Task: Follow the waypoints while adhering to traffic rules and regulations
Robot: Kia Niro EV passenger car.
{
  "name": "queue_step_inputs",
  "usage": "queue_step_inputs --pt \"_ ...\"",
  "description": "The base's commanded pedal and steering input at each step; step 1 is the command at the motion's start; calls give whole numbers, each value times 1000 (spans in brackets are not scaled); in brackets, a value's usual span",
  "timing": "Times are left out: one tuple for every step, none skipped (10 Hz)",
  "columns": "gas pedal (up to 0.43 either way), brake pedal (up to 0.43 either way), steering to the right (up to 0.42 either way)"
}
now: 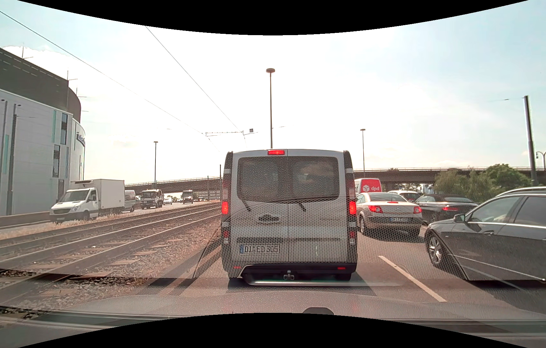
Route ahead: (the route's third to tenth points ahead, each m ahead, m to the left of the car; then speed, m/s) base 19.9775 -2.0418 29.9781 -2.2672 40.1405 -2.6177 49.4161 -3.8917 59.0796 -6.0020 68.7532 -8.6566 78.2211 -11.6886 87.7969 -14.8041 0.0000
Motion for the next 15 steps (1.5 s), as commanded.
queue_step_inputs --pt "0 250 -3" --pt "0 244 -3" --pt "0 250 -3" --pt "0 250 -3" --pt "0 250 -3" --pt "0 250 -3" --pt "0 250 -3" --pt "0 250 -3" --pt "0 244 -3" --pt "0 250 -3" --pt "0 250 -3" --pt "0 250 -3" --pt "0 244 -3" --pt "0 250 -3" --pt "0 250 -3"
